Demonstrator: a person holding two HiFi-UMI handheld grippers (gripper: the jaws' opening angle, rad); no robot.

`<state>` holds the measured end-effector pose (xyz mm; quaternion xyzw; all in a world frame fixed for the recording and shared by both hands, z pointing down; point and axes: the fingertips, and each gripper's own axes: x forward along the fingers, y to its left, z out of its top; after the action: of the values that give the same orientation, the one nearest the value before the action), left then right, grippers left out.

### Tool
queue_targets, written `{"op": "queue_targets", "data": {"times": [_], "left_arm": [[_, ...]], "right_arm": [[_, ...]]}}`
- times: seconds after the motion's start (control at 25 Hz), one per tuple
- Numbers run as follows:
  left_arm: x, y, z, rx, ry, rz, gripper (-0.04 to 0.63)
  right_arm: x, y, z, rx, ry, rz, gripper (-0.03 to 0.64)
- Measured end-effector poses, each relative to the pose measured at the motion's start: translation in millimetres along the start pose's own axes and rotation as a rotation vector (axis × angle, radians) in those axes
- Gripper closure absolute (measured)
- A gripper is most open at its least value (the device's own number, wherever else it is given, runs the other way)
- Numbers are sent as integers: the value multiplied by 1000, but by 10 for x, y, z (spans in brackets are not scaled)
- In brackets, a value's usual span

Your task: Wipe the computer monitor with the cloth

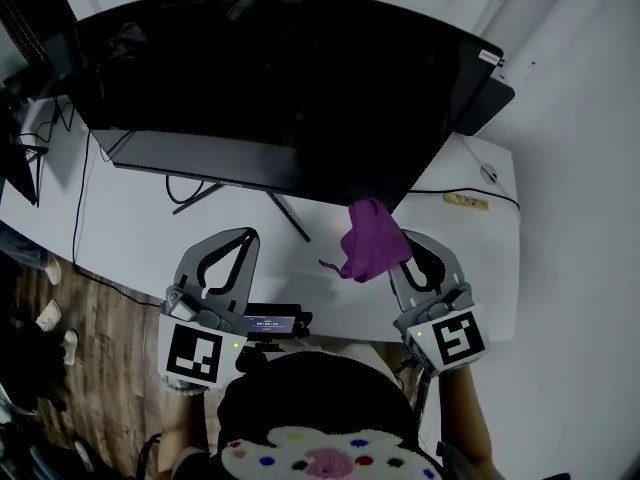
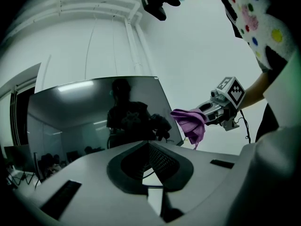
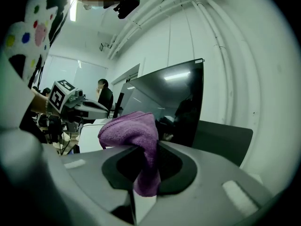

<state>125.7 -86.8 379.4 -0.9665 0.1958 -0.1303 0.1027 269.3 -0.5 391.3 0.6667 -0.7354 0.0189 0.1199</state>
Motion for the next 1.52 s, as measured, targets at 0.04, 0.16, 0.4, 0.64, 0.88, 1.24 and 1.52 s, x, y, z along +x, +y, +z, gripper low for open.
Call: {"op": "queue_targets", "data": {"times": [0.04,0.16,0.4,0.64,0.88,1.24,1.52], "left_arm": [[-4,-8,-10,2,1,-2,591],[-6,-37,-45,5,5,-8,591],[0,-72,-97,-33,9,-9,591],[5,-36,-121,-56,14,5,591],[37,-9,-133,-64,19,13,591],[25,-25,-141,-56,20,1,591],[22,-26,-149,-54,21,1,591]], "right_arm": [[-1,15,-30,3,5,1,549],[-14,28,-115,22,24,-11,549],[-12,63,-131,38,28,-8,549],[-27,46,-191,46,39,-10,549],[-12,-6,-250,36,56,-20,549],[-19,27,-255,23,62,-12,549],[8,55,-214,34,46,-18,549]]}}
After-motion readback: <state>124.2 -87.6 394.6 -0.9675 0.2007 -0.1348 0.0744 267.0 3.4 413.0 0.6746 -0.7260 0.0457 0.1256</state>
